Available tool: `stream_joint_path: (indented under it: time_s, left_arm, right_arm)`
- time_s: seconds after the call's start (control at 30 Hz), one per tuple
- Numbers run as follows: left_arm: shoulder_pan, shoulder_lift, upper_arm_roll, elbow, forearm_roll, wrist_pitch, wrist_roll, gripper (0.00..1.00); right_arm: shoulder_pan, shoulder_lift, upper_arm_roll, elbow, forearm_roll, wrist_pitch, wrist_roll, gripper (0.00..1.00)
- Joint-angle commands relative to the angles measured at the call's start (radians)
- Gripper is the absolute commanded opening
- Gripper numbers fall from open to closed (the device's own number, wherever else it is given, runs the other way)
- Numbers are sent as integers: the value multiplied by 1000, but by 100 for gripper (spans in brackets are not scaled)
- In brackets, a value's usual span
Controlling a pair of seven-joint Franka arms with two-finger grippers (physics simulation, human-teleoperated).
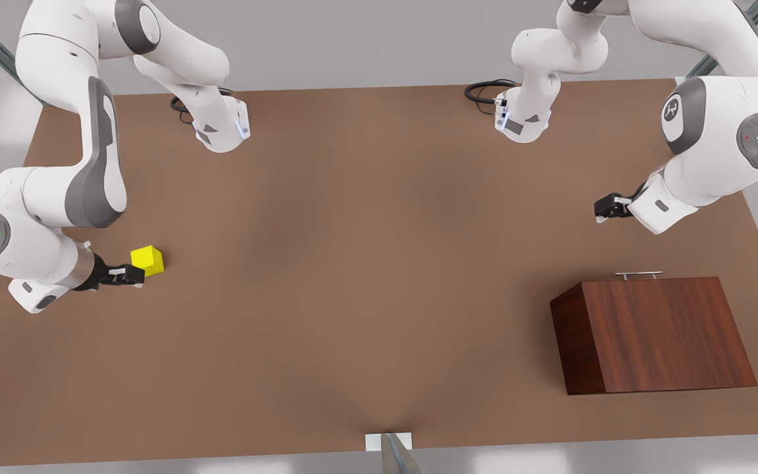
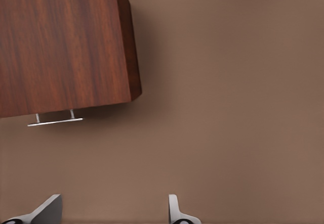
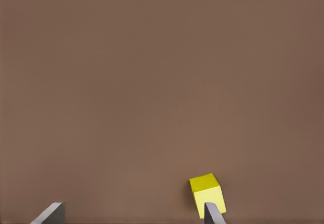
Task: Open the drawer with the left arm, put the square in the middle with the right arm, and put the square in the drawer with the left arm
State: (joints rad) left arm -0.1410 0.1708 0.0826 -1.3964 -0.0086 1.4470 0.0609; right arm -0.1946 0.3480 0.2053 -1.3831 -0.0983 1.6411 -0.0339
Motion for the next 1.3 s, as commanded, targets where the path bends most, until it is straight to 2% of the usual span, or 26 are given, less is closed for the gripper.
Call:
stream_joint_path:
  time_s: [0.0, 0.07, 0.13, 0.2, 0.27, 0.33, 0.47, 0.6, 0.73, 0.83, 1.1, 1.27]
  left_arm:
    - [0, -1, 0, 0, 1, 7, -69, 100]
    - [1, 7, -3, -3, 2, 16, -20, 100]
    - [8, -5, -4, -50, 91, 85, 514, 100]
    - [11, -76, -4, -246, 185, 315, 1034, 100]
    - [70, -97, 2, -400, 185, 544, 1461, 100]
    - [75, -182, 8, -616, 186, 809, 1556, 100]
    - [116, -189, 77, -803, 185, 1162, 1804, 100]
    - [166, -166, 85, -837, 179, 1208, 2111, 100]
    - [166, -96, 77, -836, 180, 1228, 2231, 100]
    - [163, -96, 75, -837, 179, 1228, 2377, 100]
    - [158, -102, 72, -849, 173, 1228, 2449, 100]
    - [159, -148, 140, -941, 116, 1294, 2449, 100]
  right_arm:
    - [0, -1, 0, -1, 0, -7, -57, 100]
    - [-11, 3, 0, 1, 11, -6, -57, 100]
    - [-8, 14, 0, -10, 11, -7, -57, 100]
    - [-6, 34, 0, -8, 3, -9, -37, 100]
    - [-2, 34, 2, -86, 0, -44, -34, 100]
    - [-15, 36, 0, -102, 2, -33, -26, 100]
    - [-95, 23, 2, -327, 2, 187, -41, 100]
    - [-184, 29, 3, -484, 5, 424, -239, 100]
    - [-200, 36, 3, -485, 8, 485, -402, 100]
    - [-197, 36, 3, -479, 8, 487, -466, 100]
    - [-186, 32, 5, -473, 8, 473, -524, 100]
    - [-207, 31, 17, -473, 2, 454, -577, 100]
